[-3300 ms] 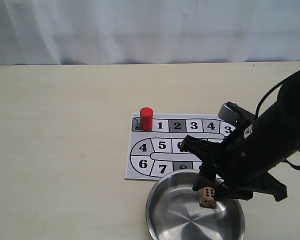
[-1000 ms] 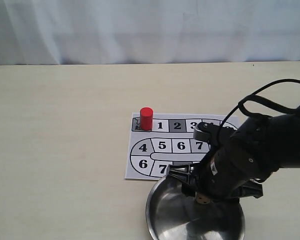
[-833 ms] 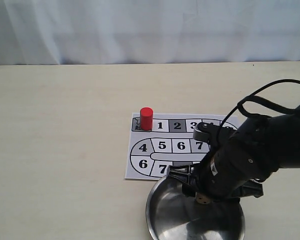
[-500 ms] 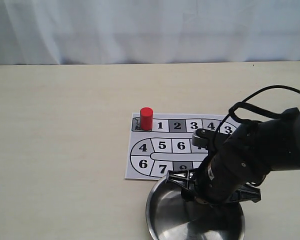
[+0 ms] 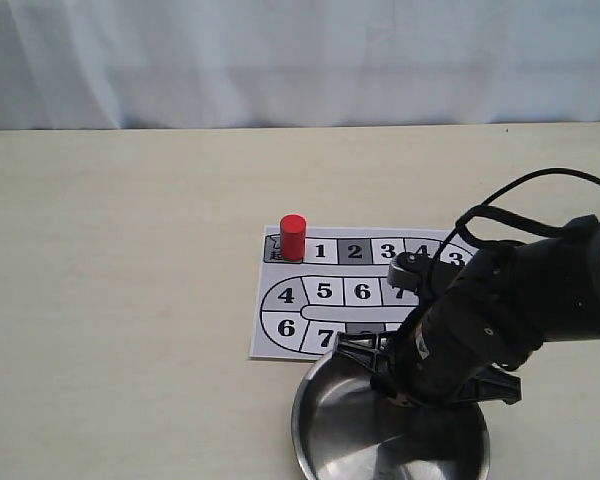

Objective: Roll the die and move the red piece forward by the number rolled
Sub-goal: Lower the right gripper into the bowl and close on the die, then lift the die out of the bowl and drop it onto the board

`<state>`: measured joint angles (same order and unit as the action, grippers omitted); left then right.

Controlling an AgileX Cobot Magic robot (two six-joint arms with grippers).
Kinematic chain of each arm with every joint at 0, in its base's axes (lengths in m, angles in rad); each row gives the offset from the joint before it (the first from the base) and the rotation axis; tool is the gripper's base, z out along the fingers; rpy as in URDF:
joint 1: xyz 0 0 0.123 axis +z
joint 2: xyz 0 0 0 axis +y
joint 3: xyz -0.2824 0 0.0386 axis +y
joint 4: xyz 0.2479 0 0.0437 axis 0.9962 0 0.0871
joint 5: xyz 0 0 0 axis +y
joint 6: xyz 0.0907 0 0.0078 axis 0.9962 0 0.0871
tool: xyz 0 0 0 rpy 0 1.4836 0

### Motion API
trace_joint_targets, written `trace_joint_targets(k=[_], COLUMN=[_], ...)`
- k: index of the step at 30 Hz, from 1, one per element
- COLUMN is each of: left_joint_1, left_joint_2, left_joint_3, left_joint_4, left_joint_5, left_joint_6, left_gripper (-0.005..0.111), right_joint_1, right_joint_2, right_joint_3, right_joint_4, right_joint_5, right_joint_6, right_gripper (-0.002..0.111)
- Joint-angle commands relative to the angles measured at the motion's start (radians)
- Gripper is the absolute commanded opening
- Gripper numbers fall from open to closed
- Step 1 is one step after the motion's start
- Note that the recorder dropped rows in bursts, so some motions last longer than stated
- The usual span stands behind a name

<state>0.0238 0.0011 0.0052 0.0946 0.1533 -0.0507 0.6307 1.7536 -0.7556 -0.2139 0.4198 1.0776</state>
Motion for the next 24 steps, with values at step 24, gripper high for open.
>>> trace_joint_targets(k=[24], left_joint_1=[0.000], left_joint_2=[-0.001], left_joint_3=[-0.005], left_joint_4=[-0.002], left_joint_5=[-0.011], left_joint_6=[-0.002], left_gripper=[0.000], right_joint_1=[-0.084], right_joint_2=[-0.312], right_joint_3=[0.000], right_joint_4=[-0.077], right_joint_5=[0.036], right_joint_6=[-0.334], right_gripper=[0.004])
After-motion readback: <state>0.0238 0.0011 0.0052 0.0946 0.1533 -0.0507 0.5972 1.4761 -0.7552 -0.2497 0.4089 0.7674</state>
